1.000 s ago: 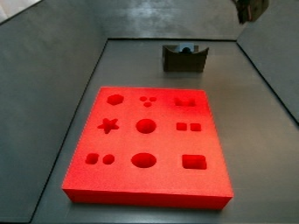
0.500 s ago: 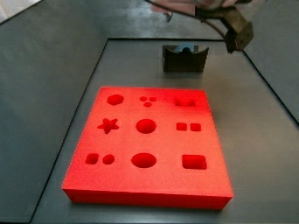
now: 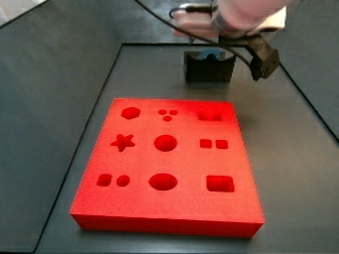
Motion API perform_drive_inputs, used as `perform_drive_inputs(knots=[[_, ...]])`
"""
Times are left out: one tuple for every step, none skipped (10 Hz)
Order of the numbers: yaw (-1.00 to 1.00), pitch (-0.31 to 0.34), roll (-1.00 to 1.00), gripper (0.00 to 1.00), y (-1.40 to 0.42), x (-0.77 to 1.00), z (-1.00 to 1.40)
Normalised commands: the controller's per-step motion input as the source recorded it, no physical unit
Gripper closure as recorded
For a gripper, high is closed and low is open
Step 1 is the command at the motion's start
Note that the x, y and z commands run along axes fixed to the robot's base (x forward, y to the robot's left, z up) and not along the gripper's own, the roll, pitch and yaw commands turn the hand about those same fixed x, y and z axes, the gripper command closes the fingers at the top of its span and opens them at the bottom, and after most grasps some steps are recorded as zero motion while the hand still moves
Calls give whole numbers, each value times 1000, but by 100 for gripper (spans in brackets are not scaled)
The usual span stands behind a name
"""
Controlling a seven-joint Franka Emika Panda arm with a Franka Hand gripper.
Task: Pick up the arch object. Move up. Place the arch object on the fixture. Regrasp the arch object. Rotate the arch object. Move to above the board. Insert the arch object.
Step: Regrasp the arch object, then rotate the arch object.
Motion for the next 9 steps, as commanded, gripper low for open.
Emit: perform_drive_inputs(knots=[[47, -22, 81, 0, -6, 99, -695], [45, -23, 82, 0, -10, 90, -563], [44, -23, 81, 0, -11, 87, -479], [41, -22, 82, 0, -11, 85, -269], [39, -8, 76, 0, -29, 45, -192], [31, -16, 81, 0, -45, 28, -169], [31, -16, 81, 0, -44, 28, -169], [0, 0, 0, 100, 0, 0, 0], [0, 0, 0, 100, 111, -849, 1000]])
